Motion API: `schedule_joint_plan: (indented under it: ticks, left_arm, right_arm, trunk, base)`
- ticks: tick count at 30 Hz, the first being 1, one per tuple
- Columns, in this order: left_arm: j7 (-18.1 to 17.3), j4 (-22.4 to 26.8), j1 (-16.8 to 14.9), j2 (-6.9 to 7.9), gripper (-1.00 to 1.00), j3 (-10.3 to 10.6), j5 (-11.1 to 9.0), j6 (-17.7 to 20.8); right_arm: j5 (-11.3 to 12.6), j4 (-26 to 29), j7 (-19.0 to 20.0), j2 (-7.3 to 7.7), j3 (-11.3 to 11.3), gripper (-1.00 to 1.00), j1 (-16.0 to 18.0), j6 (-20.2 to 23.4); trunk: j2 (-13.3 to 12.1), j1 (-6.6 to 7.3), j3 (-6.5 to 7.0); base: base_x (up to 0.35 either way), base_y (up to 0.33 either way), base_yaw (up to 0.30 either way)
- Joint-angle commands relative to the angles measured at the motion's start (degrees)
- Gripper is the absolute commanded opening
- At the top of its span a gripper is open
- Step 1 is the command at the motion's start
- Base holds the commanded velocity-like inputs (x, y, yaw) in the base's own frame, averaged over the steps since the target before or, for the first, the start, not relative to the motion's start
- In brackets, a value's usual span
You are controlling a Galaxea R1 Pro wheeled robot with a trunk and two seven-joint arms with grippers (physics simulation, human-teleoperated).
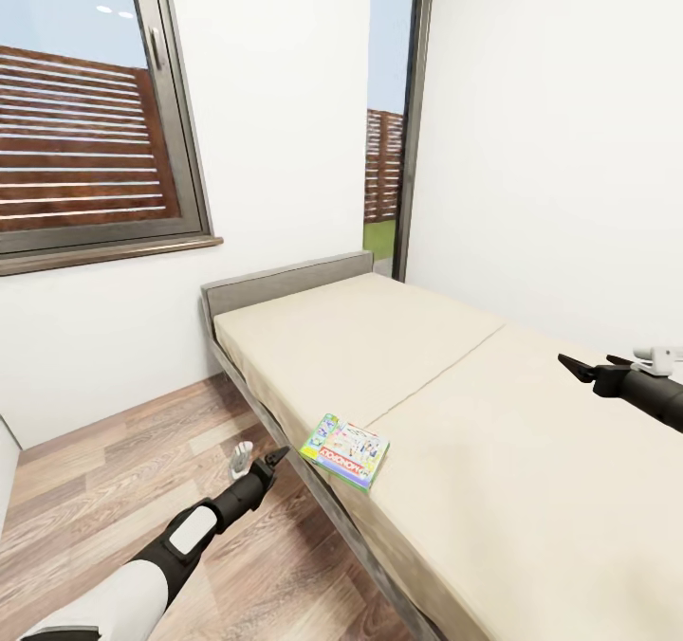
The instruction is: Put all the toys in the child's room - the three board games (two on the bed and one on the table), the two jigsaw puzzles on the table, and the tennis ball on the table - inside the toy box on the table in the child's room.
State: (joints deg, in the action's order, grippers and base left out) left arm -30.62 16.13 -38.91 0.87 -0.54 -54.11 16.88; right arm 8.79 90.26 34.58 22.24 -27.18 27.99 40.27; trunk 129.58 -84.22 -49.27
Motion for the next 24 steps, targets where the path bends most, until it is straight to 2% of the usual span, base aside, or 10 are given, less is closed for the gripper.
schedule_joint_plan:
  ticks: [1,24]
  left_arm:
    - [0.13,-0.03,-0.03,0.01,1.00,-0.06,-0.49,0.54]
    - [0.98,-0.10,-0.03,0.01,1.00,-0.07,-0.72,0.52]
  right_arm:
    - [0.36,0.02,0.05,0.00,-0.07,1.00,0.05,0.43]
    - [0.43,0.01,0.05,-0.04,0.01,1.00,0.05,0.44]
  trunk:
    - [0.03,0.01,-0.06]
    - [0.03,0.01,-0.06]
  base:
    - [0.000,0.000,0.000]
    - [0.000,0.000,0.000]
